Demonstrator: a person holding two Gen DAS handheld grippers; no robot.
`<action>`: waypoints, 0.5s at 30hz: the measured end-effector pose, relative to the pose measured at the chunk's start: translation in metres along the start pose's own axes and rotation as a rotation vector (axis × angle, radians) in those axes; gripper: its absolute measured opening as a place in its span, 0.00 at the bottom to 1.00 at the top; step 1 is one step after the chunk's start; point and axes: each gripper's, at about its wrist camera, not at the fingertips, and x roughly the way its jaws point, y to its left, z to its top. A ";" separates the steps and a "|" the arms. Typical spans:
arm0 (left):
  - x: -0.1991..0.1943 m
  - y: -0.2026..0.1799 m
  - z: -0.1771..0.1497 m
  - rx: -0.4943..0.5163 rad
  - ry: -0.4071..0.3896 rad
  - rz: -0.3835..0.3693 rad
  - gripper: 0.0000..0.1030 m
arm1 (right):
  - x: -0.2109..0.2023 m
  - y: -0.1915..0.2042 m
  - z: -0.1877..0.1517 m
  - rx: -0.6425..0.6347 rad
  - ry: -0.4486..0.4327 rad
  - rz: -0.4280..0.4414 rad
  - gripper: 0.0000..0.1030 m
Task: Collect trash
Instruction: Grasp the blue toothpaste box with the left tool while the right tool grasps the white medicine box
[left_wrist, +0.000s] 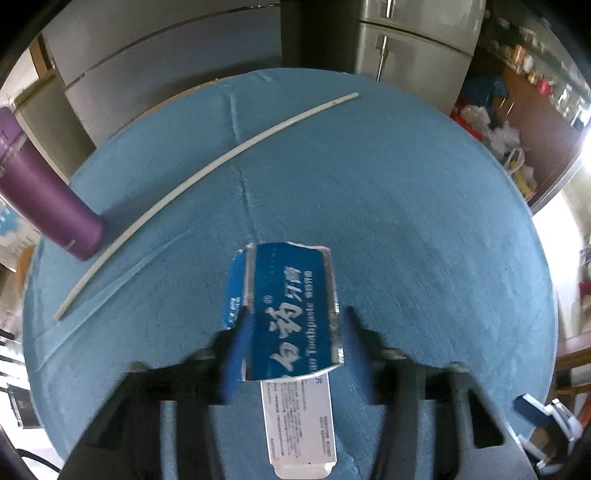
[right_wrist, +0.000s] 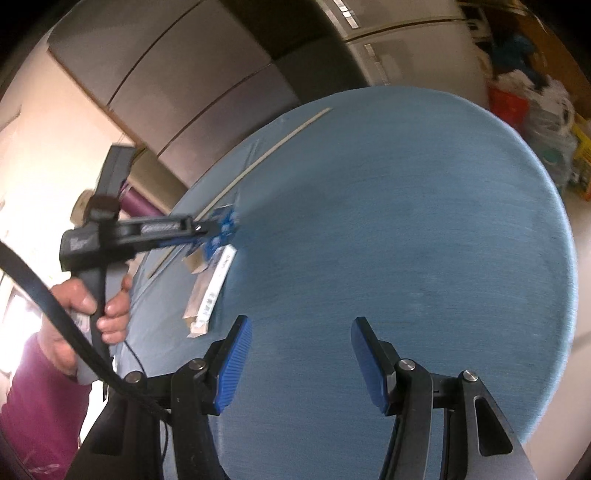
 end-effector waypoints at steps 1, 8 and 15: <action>-0.001 0.004 0.000 -0.012 0.000 -0.019 0.32 | 0.004 0.005 0.000 -0.010 0.007 0.003 0.58; -0.016 0.028 -0.008 -0.037 -0.030 -0.090 0.09 | 0.041 0.052 0.004 -0.085 0.070 0.026 0.58; -0.024 0.069 -0.036 -0.088 -0.040 -0.079 0.09 | 0.081 0.093 0.010 -0.145 0.127 0.024 0.58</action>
